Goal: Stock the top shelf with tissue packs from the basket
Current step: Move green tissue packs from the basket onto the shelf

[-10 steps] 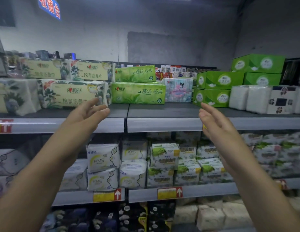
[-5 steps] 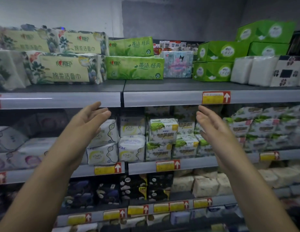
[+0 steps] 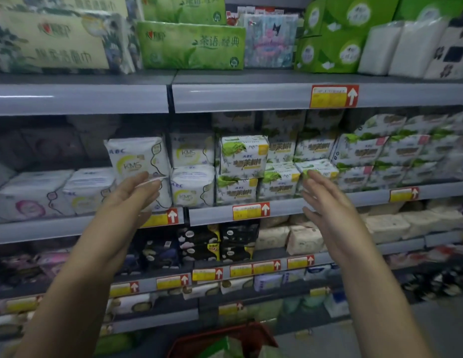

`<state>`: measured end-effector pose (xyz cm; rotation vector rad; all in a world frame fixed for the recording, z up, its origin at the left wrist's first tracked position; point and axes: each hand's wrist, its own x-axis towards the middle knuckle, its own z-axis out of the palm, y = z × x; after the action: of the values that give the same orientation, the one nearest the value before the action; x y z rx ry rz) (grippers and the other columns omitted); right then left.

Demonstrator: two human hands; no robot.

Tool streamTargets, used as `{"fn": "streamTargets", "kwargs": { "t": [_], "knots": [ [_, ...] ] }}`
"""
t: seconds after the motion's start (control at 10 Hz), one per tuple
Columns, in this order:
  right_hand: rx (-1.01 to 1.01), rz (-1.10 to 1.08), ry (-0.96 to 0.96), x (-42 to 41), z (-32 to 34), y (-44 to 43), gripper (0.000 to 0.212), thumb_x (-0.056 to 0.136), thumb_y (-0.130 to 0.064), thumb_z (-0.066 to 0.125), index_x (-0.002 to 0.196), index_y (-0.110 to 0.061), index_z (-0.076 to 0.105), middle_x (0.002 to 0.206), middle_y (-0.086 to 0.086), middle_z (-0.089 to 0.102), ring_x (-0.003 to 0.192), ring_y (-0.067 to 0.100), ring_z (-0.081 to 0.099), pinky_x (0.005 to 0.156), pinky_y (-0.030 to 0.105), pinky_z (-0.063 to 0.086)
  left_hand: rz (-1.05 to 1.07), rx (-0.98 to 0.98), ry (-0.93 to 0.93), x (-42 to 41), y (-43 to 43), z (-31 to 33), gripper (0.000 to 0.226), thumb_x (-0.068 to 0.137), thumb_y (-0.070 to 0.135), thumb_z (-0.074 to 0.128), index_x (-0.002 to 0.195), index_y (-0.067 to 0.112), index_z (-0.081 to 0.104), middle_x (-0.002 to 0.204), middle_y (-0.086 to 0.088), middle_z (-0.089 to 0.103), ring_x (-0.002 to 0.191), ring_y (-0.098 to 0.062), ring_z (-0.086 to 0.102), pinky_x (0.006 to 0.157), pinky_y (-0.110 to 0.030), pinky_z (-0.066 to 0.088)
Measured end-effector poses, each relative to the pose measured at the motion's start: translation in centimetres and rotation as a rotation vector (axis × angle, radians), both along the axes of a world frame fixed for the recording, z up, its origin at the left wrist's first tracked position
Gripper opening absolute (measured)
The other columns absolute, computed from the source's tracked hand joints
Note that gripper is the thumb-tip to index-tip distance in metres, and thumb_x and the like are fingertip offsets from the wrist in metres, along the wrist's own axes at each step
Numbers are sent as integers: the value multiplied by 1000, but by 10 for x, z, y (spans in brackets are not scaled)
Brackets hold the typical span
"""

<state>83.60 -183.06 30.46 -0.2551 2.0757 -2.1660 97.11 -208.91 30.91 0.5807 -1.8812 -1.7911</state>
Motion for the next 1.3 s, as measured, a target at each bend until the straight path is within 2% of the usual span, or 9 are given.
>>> {"fn": "streamTargets", "kwargs": {
  "t": [0.3, 0.4, 0.6, 0.7, 0.8, 1.0, 1.1, 1.2, 1.3],
  "knots": [
    [83, 21, -184, 12, -62, -3, 31, 96, -35, 53, 127, -36, 52, 140, -8, 48, 128, 12, 45, 105, 34, 38, 89, 183, -179, -4, 3, -72, 42, 99, 21, 50, 140, 15, 45, 130, -5, 56, 121, -16, 52, 103, -32, 37],
    [138, 28, -253, 18, -90, -6, 26, 96, -34, 52, 122, -37, 52, 141, -5, 47, 129, 15, 44, 107, 38, 37, 171, 491, -218, -1, 2, -102, 50, 101, 18, 46, 148, 8, 33, 145, -10, 44, 135, -22, 41, 106, -33, 31],
    [200, 50, -346, 24, -126, -11, 21, 96, -35, 51, 117, -39, 54, 136, -9, 49, 129, 14, 44, 107, 37, 34, -34, 236, -343, 27, 13, -137, 59, 83, 34, 62, 138, 18, 46, 133, -4, 56, 124, -19, 51, 100, -36, 37],
    [199, 51, -406, 25, -139, -10, 15, 95, -35, 52, 110, -39, 55, 138, -4, 49, 128, 17, 45, 102, 35, 37, 12, 292, -352, 32, 15, -151, 47, 95, 29, 56, 139, 17, 46, 135, -7, 56, 128, -23, 50, 99, -36, 37],
    [123, 60, -524, 24, -153, -9, 12, 98, -28, 48, 104, -31, 58, 130, -1, 54, 124, 17, 49, 105, 36, 36, -4, 305, -370, 40, 16, -164, 74, 71, 49, 66, 136, 21, 47, 134, -4, 57, 126, -22, 51, 95, -32, 40],
    [75, 71, -610, 18, -178, -15, 23, 99, -24, 45, 121, -24, 54, 118, -1, 59, 120, 18, 52, 106, 37, 36, 3, 384, -383, 44, 17, -181, 69, 63, 50, 64, 126, 25, 50, 136, -6, 55, 129, -24, 49, 86, -29, 42],
    [93, 40, -646, 17, -195, -14, 31, 98, -24, 45, 129, -20, 51, 126, 2, 57, 123, 18, 50, 103, 35, 35, -3, 384, -362, 45, 16, -201, 93, 35, 73, 78, 114, 29, 56, 124, 1, 60, 115, -16, 56, 84, -28, 43],
    [111, 22, -684, 18, -214, -9, 30, 99, -23, 42, 129, -22, 50, 129, 2, 54, 122, 17, 47, 107, 35, 32, -29, 432, -347, 37, 15, -217, 104, 30, 75, 78, 121, 30, 56, 126, 2, 60, 117, -16, 55, 95, -35, 40],
    [130, 15, -710, 19, -231, -4, 30, 100, -22, 42, 129, -21, 49, 125, 1, 54, 117, 16, 48, 106, 35, 32, 4, 451, -356, 36, 15, -244, 86, 44, 55, 69, 124, 26, 55, 123, 3, 63, 114, -12, 58, 91, -29, 42]
  ]
}}
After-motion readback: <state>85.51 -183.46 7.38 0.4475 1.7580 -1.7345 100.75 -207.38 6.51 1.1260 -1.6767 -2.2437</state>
